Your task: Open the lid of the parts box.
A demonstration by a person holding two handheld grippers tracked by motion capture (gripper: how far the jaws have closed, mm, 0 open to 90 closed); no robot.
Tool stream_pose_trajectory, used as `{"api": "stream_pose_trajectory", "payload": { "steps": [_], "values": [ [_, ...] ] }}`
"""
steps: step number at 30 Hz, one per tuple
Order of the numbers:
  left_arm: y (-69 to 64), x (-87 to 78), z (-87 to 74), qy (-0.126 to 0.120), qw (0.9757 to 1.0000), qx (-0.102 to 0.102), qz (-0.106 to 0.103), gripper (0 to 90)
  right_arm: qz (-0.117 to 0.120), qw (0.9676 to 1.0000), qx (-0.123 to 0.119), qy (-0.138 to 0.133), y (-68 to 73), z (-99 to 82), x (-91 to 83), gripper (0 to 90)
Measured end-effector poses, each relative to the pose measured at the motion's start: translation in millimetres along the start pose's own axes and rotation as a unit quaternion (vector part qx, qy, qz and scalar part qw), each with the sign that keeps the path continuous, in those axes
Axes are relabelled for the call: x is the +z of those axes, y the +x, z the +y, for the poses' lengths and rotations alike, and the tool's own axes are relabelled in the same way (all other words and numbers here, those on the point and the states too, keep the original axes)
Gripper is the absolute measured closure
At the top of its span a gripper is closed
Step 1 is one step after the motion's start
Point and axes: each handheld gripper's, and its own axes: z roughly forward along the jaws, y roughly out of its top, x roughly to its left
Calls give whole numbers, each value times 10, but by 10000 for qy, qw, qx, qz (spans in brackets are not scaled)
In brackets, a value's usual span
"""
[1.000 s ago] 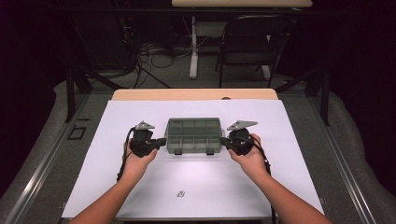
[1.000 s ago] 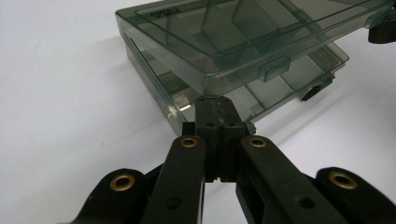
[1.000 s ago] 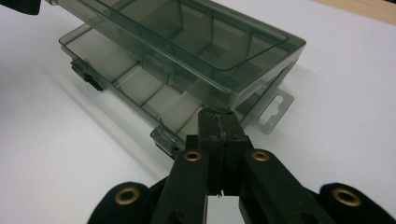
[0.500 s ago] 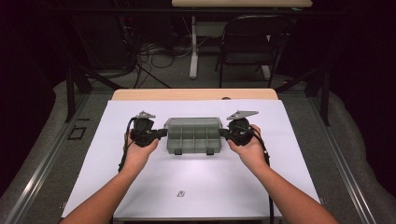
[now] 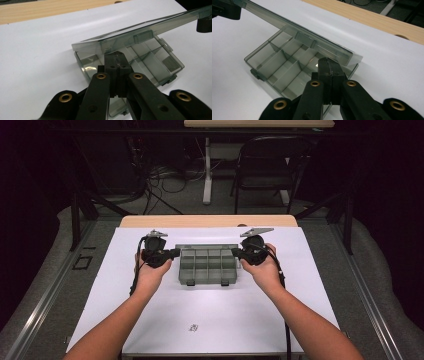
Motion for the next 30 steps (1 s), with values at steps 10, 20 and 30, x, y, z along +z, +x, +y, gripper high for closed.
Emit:
{"api": "stream_pose_trajectory", "payload": {
  "steps": [10, 20, 30],
  "values": [
    [5, 45, 108, -217, 9997, -12, 83, 900, -96, 9997, 172, -119, -71, 90, 62, 900],
    [30, 151, 153, -467, 9983, -73, 331, 900, -262, 9990, 207, -289, -101, 168, 131, 900],
    [19, 223, 221, -531, 9976, -114, 434, 900, -319, 9984, 290, -379, -122, 235, 235, 900]
  ]
}}
